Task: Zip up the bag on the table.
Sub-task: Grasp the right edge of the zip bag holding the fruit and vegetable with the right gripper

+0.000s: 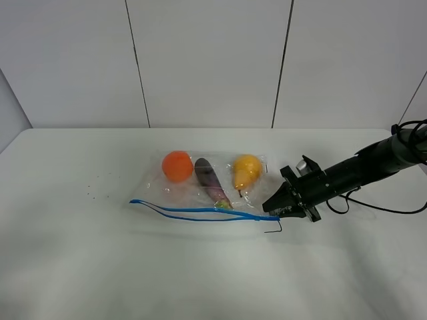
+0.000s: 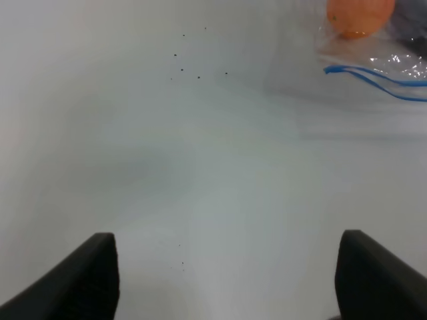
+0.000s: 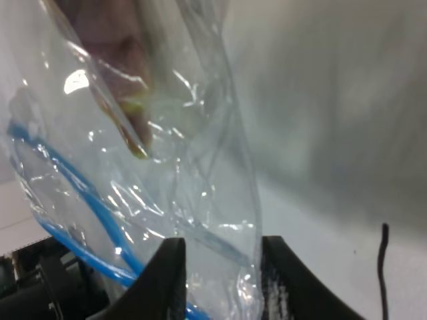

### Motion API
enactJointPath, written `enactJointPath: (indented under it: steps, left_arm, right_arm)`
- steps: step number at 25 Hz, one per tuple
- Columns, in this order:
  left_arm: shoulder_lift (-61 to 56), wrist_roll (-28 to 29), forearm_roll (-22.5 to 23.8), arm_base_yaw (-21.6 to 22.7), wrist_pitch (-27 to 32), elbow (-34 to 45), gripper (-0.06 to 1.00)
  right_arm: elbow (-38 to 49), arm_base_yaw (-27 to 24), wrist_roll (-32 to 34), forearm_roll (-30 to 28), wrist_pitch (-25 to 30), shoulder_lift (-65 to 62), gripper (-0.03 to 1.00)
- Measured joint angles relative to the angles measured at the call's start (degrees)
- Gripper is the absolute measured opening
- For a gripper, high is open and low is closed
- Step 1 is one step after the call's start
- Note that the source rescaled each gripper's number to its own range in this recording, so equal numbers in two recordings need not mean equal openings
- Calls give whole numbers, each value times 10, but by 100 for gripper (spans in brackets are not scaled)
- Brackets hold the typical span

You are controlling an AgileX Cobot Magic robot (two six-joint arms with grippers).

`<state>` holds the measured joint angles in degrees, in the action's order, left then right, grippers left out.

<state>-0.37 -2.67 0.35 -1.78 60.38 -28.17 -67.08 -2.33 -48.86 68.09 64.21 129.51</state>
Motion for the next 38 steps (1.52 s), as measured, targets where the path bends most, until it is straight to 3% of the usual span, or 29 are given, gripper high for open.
enactJointPath:
  steps: [6, 10, 12, 17, 31, 38]
  left_arm:
    - [0, 0, 0, 0, 0, 0, 85]
    - [0, 0, 0, 0, 0, 0, 85]
    - [0, 0, 0, 0, 0, 0, 85]
    - [0, 0, 0, 0, 0, 0, 85]
    - [0, 0, 0, 0, 0, 0, 85]
    - [0, 0, 0, 0, 0, 0, 85]
  right_arm:
    - [0, 0, 0, 0, 0, 0, 32]
    - [0, 0, 0, -2, 0, 0, 49]
    - [0, 0, -1, -2, 0, 0, 51]
    - [0, 1, -2, -2, -2, 0, 45]
    - [-1, 30, -17, 20, -13, 8, 45]
    - [-1, 29, -18, 20, -12, 8, 30]
